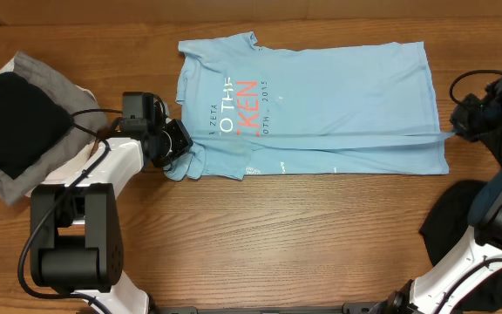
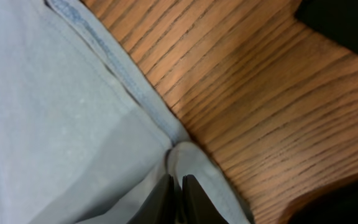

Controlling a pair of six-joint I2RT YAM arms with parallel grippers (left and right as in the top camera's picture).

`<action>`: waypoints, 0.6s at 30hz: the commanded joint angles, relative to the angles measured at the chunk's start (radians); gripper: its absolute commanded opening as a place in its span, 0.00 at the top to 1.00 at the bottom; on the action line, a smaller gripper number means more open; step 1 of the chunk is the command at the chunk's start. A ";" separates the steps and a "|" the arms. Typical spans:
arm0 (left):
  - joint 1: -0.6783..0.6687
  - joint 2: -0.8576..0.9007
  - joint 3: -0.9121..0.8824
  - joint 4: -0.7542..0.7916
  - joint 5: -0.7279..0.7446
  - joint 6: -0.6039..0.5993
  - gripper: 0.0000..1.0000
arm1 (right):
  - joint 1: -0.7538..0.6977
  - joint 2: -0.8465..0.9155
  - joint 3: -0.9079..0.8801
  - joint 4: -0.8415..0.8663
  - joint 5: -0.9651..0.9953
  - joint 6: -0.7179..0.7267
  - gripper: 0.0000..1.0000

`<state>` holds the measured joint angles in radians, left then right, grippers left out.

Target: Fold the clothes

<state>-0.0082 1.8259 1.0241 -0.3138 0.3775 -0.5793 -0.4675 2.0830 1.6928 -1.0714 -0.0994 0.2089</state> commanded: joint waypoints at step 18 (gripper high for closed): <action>0.013 -0.087 0.150 -0.059 0.053 0.144 0.00 | 0.003 0.008 0.000 -0.158 0.008 -0.001 0.91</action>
<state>0.0074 1.8214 1.0897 -0.3317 0.4122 -0.5270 -0.4675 2.0903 1.6928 -1.1931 -0.0971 0.2096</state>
